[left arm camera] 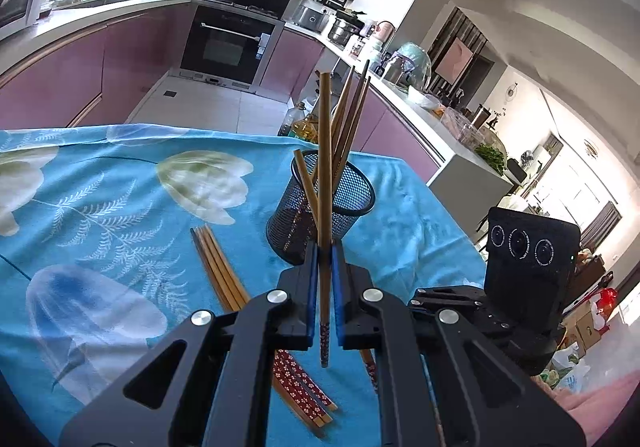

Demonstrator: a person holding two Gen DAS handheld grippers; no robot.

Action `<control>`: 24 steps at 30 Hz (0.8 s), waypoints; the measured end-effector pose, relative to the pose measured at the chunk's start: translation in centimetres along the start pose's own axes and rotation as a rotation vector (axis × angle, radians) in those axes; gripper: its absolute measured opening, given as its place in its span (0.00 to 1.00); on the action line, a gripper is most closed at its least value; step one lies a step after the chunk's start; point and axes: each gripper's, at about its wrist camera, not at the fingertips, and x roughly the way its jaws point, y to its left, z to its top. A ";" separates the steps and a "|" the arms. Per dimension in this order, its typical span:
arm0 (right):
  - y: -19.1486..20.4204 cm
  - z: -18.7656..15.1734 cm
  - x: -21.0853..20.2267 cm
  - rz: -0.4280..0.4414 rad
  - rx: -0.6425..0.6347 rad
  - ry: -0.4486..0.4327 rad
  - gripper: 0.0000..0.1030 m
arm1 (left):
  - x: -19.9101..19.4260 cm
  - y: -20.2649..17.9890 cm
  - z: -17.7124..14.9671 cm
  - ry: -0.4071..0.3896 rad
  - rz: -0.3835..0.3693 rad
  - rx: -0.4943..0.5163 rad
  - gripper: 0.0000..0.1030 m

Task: Organize utensils
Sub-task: 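Lift both chopsticks upright and lower them into the mesh cup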

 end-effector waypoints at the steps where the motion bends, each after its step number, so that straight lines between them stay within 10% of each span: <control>1: 0.1 -0.1 -0.1 -0.006 -0.001 -0.001 0.06 | 0.1 0.0 0.1 0.001 0.000 0.001 0.07; 24: 0.1 7.8 -8.4 -0.196 -0.101 -0.273 0.05 | -3.2 -3.8 8.4 -0.156 0.037 0.119 0.07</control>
